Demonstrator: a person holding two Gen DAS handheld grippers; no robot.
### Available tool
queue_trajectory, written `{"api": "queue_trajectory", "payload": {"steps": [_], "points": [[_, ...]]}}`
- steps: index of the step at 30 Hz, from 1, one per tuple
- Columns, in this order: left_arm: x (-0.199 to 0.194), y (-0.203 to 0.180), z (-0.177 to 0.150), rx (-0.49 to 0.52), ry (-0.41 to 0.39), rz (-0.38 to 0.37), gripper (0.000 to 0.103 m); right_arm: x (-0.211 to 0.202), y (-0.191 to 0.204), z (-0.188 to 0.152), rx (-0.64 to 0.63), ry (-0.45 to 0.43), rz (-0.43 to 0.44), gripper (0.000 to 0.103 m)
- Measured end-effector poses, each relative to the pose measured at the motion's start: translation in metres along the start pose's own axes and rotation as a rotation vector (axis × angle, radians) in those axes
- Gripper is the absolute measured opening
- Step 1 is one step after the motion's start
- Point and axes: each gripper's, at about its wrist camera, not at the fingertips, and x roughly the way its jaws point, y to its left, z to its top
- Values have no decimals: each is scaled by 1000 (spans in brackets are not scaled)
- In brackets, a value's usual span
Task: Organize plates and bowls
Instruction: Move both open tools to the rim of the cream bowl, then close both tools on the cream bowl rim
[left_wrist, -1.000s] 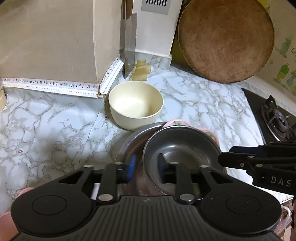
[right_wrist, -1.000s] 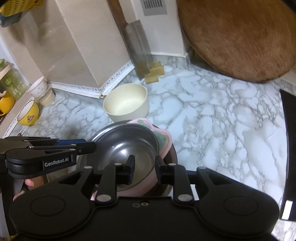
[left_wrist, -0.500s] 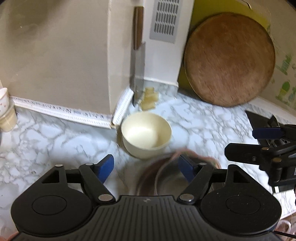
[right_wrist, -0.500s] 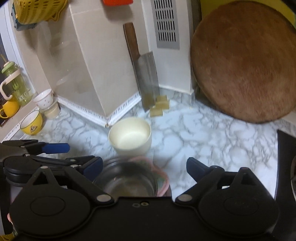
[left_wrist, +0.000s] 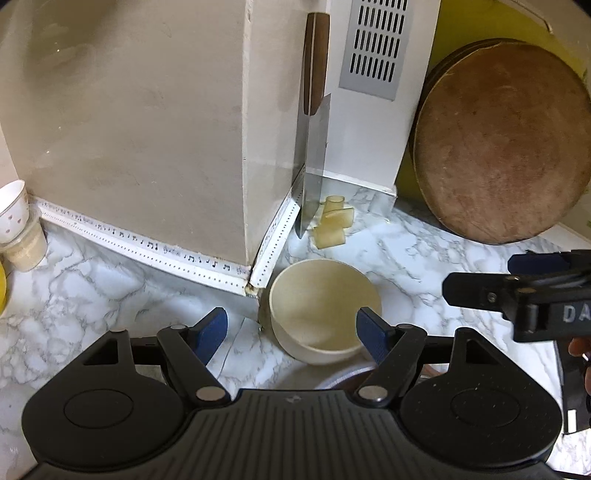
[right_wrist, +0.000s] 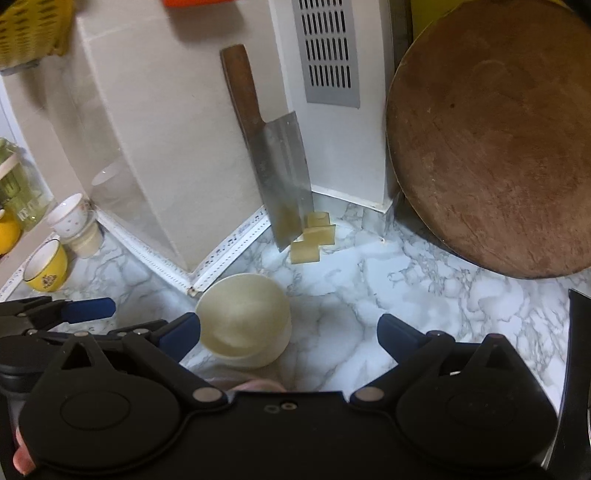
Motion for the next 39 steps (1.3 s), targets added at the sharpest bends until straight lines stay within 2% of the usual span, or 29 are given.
{"api": "queue_trajectory", "payload": {"steps": [6,13,26,33,35,37,39], "points": [[25,-1,6,-21,27,10,77,34,-10,10,19,48,-5,100],[58,3,6,-74,123,26,77,65,-19,16,45,93,8,98],[103,12,5,-119,194,61,75,123,-18,18,51,206,43,77],[115,17,0,-161,224,73,68,139,-15,14,44,236,47,60],[118,19,-1,-183,242,57,59,140,-13,14,35,237,52,59],[120,19,-2,-191,253,51,58,142,-13,14,29,242,58,57],[121,19,-3,-197,263,32,47,143,-13,14,31,247,59,54]]}}
